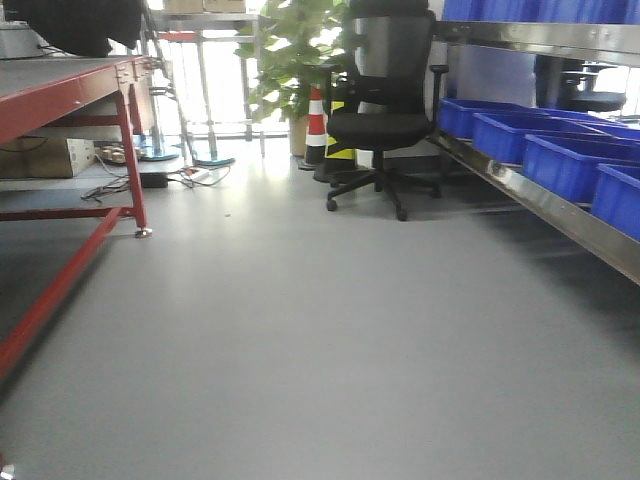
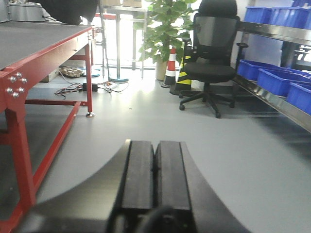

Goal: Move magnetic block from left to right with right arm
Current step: 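Drive the base away from the table holding the cube in the right gripper, then drive the base past the chair and turn toward the second table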

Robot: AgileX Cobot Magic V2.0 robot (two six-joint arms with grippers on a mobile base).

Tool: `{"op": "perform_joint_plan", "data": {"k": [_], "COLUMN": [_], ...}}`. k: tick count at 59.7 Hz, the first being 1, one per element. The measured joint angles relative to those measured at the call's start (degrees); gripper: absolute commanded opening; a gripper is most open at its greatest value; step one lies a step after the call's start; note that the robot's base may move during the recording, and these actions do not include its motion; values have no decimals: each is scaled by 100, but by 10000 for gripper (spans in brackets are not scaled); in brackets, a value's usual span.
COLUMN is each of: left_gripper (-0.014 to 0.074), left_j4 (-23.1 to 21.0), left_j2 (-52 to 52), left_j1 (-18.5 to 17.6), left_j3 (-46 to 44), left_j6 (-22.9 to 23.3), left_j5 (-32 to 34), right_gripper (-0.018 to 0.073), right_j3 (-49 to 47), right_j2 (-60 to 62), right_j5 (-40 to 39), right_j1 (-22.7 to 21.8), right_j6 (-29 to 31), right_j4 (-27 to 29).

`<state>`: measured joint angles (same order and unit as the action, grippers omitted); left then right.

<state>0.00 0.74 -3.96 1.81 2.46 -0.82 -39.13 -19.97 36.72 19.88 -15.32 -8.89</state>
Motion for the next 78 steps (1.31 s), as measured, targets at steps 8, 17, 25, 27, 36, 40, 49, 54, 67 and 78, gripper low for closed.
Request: {"op": "perform_joint_plan", "data": {"k": [8, 17, 25, 27, 36, 40, 49, 54, 67, 78], "left_gripper": [-116, -116, -116, -116, -116, -116, -116, -116, -116, -116], "left_j4": [0, 0, 0, 0, 0, 0, 0, 0, 0, 0], "left_j2": [0, 0, 0, 0, 0, 0, 0, 0, 0, 0], "left_j1": [0, 0, 0, 0, 0, 0, 0, 0, 0, 0], "left_j3": [0, 0, 0, 0, 0, 0, 0, 0, 0, 0], "left_j6": [0, 0, 0, 0, 0, 0, 0, 0, 0, 0], "left_j5": [0, 0, 0, 0, 0, 0, 0, 0, 0, 0], "right_gripper": [120, 120, 120, 120, 120, 120, 120, 120, 120, 120], "right_j3": [0, 0, 0, 0, 0, 0, 0, 0, 0, 0], "right_j2": [0, 0, 0, 0, 0, 0, 0, 0, 0, 0], "right_j5": [0, 4, 13, 13, 13, 13, 13, 33, 33, 33], "right_j1": [0, 0, 0, 0, 0, 0, 0, 0, 0, 0], "right_j6": [0, 0, 0, 0, 0, 0, 0, 0, 0, 0], "right_j4": [0, 0, 0, 0, 0, 0, 0, 0, 0, 0]}}
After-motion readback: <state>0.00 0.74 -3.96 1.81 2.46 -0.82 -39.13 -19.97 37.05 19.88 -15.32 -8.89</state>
